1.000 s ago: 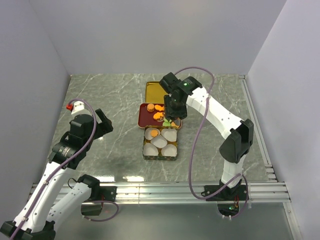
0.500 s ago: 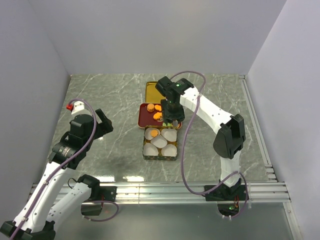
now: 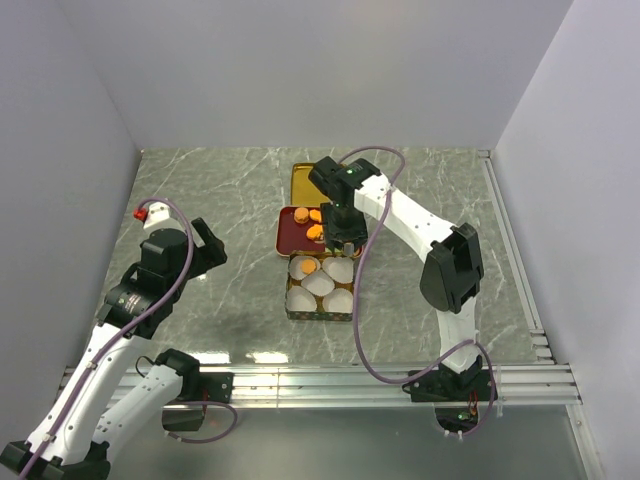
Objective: Pack the cookies
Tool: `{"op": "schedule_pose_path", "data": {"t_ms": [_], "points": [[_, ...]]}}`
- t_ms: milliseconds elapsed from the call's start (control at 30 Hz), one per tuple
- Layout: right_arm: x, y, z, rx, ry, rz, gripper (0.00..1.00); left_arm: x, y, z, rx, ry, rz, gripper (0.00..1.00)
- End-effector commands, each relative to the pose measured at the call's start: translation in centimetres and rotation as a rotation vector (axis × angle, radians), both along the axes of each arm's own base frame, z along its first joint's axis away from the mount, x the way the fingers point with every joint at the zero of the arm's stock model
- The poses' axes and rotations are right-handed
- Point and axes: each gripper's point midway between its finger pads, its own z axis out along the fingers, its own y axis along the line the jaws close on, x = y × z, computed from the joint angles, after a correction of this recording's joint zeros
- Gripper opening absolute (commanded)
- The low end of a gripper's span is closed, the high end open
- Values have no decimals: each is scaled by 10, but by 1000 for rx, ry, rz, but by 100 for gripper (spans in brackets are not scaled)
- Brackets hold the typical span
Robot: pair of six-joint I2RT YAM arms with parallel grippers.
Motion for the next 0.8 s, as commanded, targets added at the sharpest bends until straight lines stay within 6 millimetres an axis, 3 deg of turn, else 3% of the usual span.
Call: {"op": "schedule_pose_path", "data": {"t_ms": [0,500,767], "points": [[7,0,3,19,-16,-10,59,2,-3,3,-3,-14,-15,90],[1,3,-9,28,21,-10,51,1,-4,4,-4,-20,-17,90],[2,-1,-4,17,10,-12,47,1,-4,4,-5,-21,-17,90]]}}
